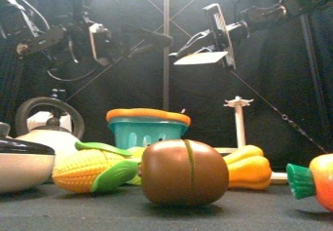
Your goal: Regrasp cleaver
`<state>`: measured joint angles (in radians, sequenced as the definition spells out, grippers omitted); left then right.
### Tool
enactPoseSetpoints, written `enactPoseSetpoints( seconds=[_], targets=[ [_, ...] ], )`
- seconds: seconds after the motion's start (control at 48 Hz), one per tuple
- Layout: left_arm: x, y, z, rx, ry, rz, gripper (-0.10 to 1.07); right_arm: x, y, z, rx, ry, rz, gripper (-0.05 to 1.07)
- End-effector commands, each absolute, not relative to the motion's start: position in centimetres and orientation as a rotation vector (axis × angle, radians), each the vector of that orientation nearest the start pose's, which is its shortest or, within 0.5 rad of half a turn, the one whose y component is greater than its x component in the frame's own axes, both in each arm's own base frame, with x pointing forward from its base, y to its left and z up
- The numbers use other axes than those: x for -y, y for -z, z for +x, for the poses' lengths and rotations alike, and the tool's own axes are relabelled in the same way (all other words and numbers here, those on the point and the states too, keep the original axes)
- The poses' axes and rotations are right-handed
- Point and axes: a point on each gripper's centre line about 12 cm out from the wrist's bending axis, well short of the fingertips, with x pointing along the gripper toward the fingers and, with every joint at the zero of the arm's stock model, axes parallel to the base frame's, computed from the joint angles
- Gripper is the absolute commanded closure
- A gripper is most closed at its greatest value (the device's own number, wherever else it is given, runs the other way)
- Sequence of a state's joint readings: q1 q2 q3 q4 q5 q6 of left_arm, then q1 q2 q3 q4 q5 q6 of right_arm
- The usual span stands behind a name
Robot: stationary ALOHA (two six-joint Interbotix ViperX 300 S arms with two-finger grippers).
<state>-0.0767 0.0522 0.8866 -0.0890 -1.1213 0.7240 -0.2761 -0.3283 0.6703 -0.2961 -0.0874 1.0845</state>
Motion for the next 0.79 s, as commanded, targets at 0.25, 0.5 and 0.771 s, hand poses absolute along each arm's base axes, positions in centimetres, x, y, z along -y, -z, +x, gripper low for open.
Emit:
enactPoseSetpoints(
  seconds=[0.25,0.5,0.771],
  targets=[
    [2.9,-20.1,40.5,0.018,-0.294,1.19,0.08,9.6,-31.3,34.2,-0.003,0.29,0.931,0.69],
    [3.6,-20.0,40.6,0.027,-0.483,1.394,0.09,9.6,-30.8,34.4,0.007,0.283,0.948,0.69],
    [3.7,-20.6,41.1,0.067,-0.548,1.498,0.09,9.6,-30.6,34.7,0.016,0.272,0.949,0.69]
  ],
)
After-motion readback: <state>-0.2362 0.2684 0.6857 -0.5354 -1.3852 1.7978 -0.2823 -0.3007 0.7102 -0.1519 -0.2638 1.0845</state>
